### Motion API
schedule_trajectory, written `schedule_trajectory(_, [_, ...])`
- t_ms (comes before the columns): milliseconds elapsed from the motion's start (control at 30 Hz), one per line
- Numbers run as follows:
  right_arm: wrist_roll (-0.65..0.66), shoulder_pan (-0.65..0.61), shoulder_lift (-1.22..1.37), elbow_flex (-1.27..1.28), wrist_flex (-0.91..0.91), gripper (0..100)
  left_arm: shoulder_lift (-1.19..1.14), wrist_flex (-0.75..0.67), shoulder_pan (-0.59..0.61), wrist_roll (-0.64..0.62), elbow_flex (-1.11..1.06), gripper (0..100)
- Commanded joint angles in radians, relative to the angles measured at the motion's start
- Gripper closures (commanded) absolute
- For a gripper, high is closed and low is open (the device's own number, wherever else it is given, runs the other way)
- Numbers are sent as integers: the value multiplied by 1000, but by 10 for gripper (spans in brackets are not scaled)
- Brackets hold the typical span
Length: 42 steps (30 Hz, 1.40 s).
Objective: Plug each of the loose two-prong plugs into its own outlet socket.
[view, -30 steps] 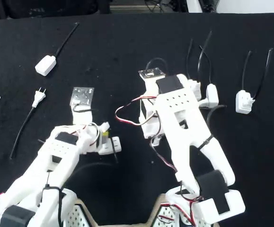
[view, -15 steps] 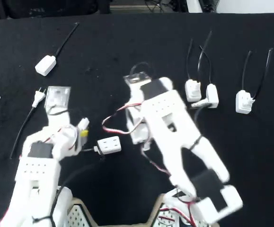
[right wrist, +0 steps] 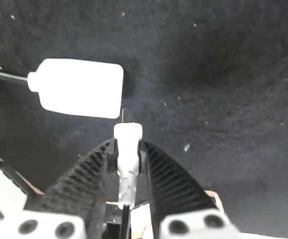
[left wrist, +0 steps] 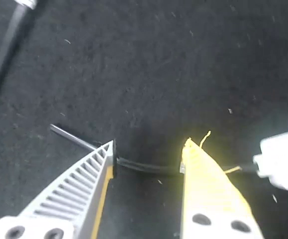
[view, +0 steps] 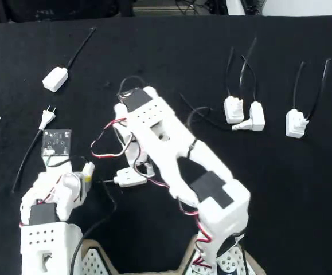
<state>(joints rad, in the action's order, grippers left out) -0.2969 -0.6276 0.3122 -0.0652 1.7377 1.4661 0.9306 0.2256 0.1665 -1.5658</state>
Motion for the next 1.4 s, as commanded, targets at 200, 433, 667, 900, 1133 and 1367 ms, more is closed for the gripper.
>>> schedule_trajectory(200, [-48, -21, 53, -131, 28, 988, 123, 54, 48, 8, -2, 777])
schedule_trajectory(433, [-48, -60, 61, -117, 28, 988, 127, 54, 47, 8, -4, 777])
schedule_trajectory(667, [-49, -75, 62, -114, 26, 988, 127, 54, 47, 8, -4, 777])
schedule_trajectory(900, [-77, -71, 62, -116, 23, 988, 130, 54, 47, 8, -4, 777])
schedule_trajectory(1133, [-94, -71, 64, -120, 21, 988, 132, 54, 47, 8, -4, 777])
schedule_trajectory(1367, [-98, -68, 120, -143, 23, 988, 132, 54, 47, 8, -4, 777])
